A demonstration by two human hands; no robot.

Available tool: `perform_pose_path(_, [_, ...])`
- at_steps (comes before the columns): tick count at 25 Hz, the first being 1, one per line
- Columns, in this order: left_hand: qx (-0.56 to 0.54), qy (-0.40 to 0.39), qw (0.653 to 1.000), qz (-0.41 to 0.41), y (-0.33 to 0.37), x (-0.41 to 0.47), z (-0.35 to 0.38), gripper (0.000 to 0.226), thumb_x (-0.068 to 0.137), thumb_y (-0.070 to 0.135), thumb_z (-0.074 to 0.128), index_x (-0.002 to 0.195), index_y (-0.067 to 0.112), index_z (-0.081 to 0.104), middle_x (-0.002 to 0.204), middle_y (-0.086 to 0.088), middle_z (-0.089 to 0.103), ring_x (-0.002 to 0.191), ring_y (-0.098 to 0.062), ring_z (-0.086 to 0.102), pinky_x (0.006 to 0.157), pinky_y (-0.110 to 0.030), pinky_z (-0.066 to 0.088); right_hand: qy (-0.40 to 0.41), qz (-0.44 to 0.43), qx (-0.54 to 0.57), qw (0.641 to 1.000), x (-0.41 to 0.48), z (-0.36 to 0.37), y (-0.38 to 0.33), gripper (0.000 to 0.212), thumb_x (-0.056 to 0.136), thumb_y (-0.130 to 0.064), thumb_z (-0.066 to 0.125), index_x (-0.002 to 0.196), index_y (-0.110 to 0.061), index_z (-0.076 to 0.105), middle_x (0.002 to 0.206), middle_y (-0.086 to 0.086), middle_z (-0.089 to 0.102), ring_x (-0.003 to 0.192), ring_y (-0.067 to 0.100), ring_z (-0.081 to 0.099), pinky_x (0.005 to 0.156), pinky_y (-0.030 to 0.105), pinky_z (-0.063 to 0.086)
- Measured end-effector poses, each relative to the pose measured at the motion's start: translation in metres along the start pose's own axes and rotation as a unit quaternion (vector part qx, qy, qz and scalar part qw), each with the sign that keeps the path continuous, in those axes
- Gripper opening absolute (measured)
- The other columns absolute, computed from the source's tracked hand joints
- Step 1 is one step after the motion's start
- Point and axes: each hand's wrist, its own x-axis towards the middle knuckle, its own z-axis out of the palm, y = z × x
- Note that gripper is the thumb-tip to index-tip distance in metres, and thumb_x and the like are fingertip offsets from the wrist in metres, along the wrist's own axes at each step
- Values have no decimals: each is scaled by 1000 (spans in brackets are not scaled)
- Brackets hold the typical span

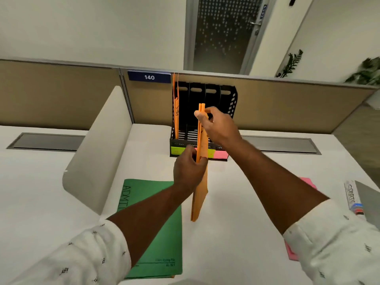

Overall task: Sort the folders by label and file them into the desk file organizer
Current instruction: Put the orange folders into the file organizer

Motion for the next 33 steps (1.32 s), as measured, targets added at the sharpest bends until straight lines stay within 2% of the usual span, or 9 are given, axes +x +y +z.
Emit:
perform_pose_path(2, [27,23,999,35,14,14,-7,21,89,35,67,83,29,48,68,11,56,60,-6,57,53,-17,42,41,-21,-27,999,15,-15,-25,62,90,-69,47,136,-28,45,87,-7,63,73,10,63,57,27,48])
perform_pose_path(4, [43,38,996,69,25,28,-15,22,88,34,67,82,30,46,65,11,53,58,-4,54,51,-16,38,63,-37,-51,996,29,-30,-45,53,90,-49,56,136,-25,43,80,-5,61,66,11,62,53,27,47])
perform_pose_path(7, [35,36,993,106,38,48,-23,19,85,40,65,87,29,49,71,8,58,64,-9,59,55,-25,50,88,-68,-89,990,47,-49,-65,39,89,-33,58,125,-22,48,75,-6,58,62,9,58,46,24,38])
perform_pose_path(11, [4,-6,990,143,50,79,-29,30,81,55,67,97,38,47,89,15,58,82,-4,61,64,-20,52,110,-88,-100,985,76,-68,-81,38,90,-26,57,127,-19,50,86,-2,57,64,10,53,46,23,29])
perform_pose_path(14, [-11,-36,989,143,51,105,-32,41,77,59,69,107,41,48,106,18,56,98,-1,57,74,-22,50,122,-103,-85,983,95,-76,-89,42,90,-24,58,131,-18,49,93,1,59,74,18,59,50,24,34])
perform_pose_path(18, [37,-54,988,139,42,150,-36,59,77,57,74,126,40,46,134,12,48,121,-8,47,100,-45,52,134,-104,-65,983,121,-72,-94,45,92,-21,56,137,-19,48,89,1,63,71,16,60,55,27,41])
perform_pose_path(22, [157,-73,976,135,32,197,-40,80,75,61,75,142,41,36,159,4,33,147,-21,32,117,-55,32,138,-103,-40,984,139,-53,-92,46,94,-19,54,140,-17,49,84,3,66,65,16,62,53,28,49])
perform_pose_path(26, [206,-82,968,121,16,232,-37,93,73,61,75,150,40,27,165,0,22,152,-26,20,118,-57,22,149,-107,-29,983,152,-24,-80,49,98,-20,51,146,-17,42,82,6,66,60,17,62,51,31,54])
perform_pose_path(33, [187,-93,974,92,-14,255,-25,90,78,53,73,152,44,23,165,1,21,151,-30,22,113,-64,36,174,-123,-19,977,167,16,-55,50,102,-25,49,150,-14,40,97,9,69,78,19,68,69,35,62])
